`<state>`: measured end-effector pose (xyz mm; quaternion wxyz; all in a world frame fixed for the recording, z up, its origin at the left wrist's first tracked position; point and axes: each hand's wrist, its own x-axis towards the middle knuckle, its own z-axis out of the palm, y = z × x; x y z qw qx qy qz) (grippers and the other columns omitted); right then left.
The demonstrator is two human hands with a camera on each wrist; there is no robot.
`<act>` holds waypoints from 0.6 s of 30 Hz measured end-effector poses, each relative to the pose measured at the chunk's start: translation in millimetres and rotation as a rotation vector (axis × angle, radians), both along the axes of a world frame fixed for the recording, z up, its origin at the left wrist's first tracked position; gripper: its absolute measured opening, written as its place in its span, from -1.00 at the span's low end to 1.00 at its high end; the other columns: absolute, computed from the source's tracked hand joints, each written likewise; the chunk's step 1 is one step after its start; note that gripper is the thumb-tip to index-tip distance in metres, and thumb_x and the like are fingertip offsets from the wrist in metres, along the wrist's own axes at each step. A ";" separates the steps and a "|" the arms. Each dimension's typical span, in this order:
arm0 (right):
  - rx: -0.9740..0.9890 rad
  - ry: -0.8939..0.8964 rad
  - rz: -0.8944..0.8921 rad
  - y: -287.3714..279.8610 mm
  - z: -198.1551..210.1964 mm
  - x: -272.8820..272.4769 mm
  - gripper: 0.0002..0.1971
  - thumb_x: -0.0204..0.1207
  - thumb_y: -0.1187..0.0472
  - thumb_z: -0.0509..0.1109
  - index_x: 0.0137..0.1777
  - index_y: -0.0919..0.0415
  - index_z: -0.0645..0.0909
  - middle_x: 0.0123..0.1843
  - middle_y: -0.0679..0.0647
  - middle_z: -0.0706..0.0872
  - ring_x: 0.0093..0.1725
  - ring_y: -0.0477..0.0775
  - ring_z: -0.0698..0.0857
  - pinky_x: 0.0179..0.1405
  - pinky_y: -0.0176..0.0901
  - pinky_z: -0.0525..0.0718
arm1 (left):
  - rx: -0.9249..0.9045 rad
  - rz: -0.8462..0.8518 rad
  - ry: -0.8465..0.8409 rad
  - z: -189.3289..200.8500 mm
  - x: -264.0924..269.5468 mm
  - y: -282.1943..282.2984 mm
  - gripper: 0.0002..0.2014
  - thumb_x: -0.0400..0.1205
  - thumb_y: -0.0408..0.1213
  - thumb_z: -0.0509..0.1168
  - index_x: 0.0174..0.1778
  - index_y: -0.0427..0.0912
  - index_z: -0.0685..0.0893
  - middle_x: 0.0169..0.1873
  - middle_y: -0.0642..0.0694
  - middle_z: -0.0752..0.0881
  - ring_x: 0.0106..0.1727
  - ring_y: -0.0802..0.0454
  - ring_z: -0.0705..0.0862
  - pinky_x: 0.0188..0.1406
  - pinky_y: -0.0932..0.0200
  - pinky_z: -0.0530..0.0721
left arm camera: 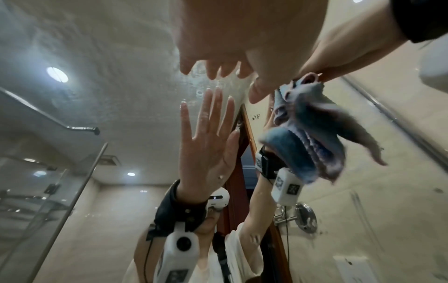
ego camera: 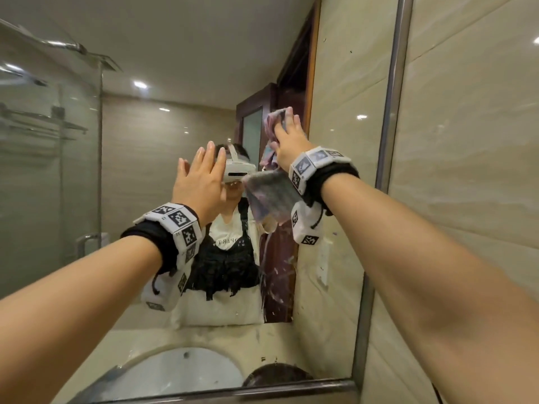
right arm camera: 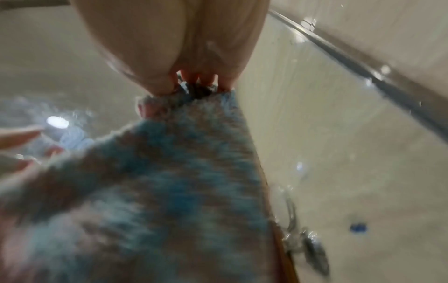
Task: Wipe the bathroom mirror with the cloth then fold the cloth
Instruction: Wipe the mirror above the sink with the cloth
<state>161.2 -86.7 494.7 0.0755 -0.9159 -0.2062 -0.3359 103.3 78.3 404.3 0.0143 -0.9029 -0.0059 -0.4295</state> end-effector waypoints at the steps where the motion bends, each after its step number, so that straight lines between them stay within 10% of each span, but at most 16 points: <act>1: -0.012 -0.013 0.005 -2.5 -1.3 0.1 -0.30 0.65 0.22 0.21 0.68 0.20 -0.10 0.69 0.22 -0.31 0.68 0.24 -0.22 0.66 0.08 0.00 | -0.024 0.006 -0.001 -1.4 0.3 2.5 -0.39 0.70 -0.13 0.00 0.65 -0.13 -0.08 0.66 -0.14 -0.10 0.66 -0.11 -0.06 0.61 -0.25 0.01; 6: -0.093 -0.194 0.040 -11.3 -11.2 -0.7 -0.26 0.46 0.33 0.41 0.60 0.23 0.16 0.65 0.24 -0.01 0.63 0.28 0.07 0.60 0.08 0.26 | 0.022 0.070 -0.002 0.4 3.9 8.1 -0.39 0.67 -0.23 0.09 0.63 -0.15 0.02 0.66 -0.11 -0.04 0.65 -0.08 0.03 0.40 -0.11 0.48; 9: -0.175 -0.297 -0.046 -11.7 -22.0 -1.6 -0.15 0.35 0.21 0.51 0.59 0.25 0.15 0.50 0.24 0.24 0.45 0.26 0.29 0.45 0.06 0.45 | 0.068 0.082 -0.034 1.4 5.6 11.6 -0.37 0.63 -0.20 0.16 0.61 -0.16 0.09 0.64 -0.15 0.05 0.63 -0.10 0.14 0.46 -0.11 0.42; 18: -0.433 -0.271 0.028 8.1 -66.2 10.7 -0.34 0.66 -0.05 -0.06 0.65 0.33 -0.01 0.68 0.36 -0.01 0.67 0.37 -0.09 0.66 0.17 -0.12 | 0.053 0.059 0.024 -14.8 6.9 19.4 -0.26 0.65 -0.21 0.14 0.65 -0.10 -0.16 0.65 -0.09 -0.23 0.66 -0.05 -0.17 0.57 -0.34 -0.01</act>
